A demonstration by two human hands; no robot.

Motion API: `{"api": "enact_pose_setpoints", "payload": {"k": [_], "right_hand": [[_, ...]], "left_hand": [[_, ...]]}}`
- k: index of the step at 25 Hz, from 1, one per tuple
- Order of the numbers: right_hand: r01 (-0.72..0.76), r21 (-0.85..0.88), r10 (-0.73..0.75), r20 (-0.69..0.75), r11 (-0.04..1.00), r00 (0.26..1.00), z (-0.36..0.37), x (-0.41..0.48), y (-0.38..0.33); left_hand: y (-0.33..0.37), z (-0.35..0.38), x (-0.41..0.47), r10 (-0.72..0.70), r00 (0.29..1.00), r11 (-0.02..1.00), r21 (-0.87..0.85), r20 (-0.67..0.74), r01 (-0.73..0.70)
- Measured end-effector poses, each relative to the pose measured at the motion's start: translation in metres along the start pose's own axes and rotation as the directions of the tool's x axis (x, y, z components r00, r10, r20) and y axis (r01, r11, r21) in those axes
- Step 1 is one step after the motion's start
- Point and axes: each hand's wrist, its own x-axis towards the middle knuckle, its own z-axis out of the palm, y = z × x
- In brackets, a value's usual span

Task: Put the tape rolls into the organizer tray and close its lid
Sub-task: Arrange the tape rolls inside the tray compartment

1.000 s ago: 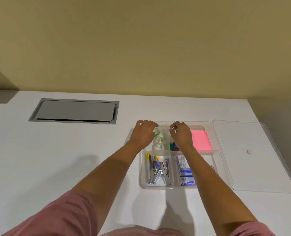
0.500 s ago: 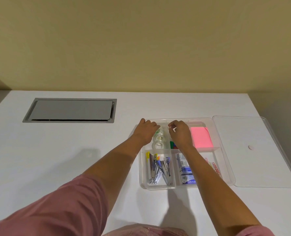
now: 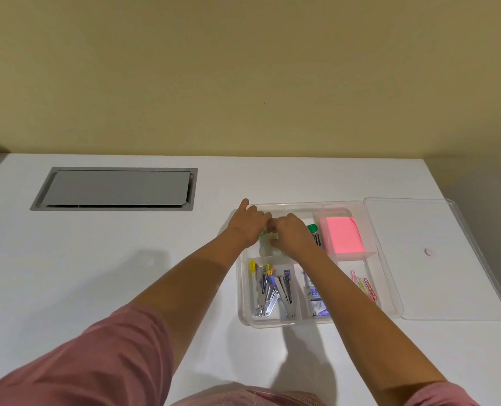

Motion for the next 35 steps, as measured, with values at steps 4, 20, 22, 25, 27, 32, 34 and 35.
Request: {"api": "enact_pose_setpoints", "payload": {"k": [4,20,22,25,27,32,34,35], "right_hand": [[0.047,-0.250,-0.034,0.059,0.967,0.998,0.009,0.001,-0.004],[0.005,-0.428,0.019,0.053,0.904,0.998,-0.002,-0.004,-0.009],[0.013,-0.448,0.014,0.055,0.894,0.998,-0.005,-0.004,-0.008],[-0.046,-0.412,0.044,-0.014,0.910,0.999,-0.014,-0.001,-0.009],[-0.096,-0.345,0.078,-0.066,0.934,0.995,-0.020,0.000,-0.008],[-0.206,-0.119,0.183,-0.181,0.971,0.966,-0.028,-0.002,0.000],[-0.245,-0.021,0.235,-0.208,0.969,0.949,-0.030,-0.001,0.003],[-0.254,0.026,0.253,-0.221,0.967,0.942,-0.030,-0.001,0.004]], "left_hand": [[-0.003,-0.003,-0.006,0.024,1.000,1.000,-0.016,-0.016,-0.024],[-0.003,0.003,-0.025,-0.042,0.999,0.992,-0.118,-0.031,0.038],[0.000,0.003,-0.026,-0.015,1.000,0.994,-0.105,-0.012,0.014],[0.004,0.000,-0.024,-0.011,1.000,0.987,-0.158,0.001,0.011],[0.005,-0.001,-0.021,-0.034,0.999,0.979,-0.202,0.002,0.033],[0.002,0.008,-0.019,-0.082,0.997,0.984,-0.161,-0.004,0.080],[0.002,0.011,-0.018,-0.089,0.996,0.986,-0.145,-0.020,0.085],[0.003,0.011,-0.017,-0.085,0.996,0.987,-0.141,-0.024,0.081]]}}
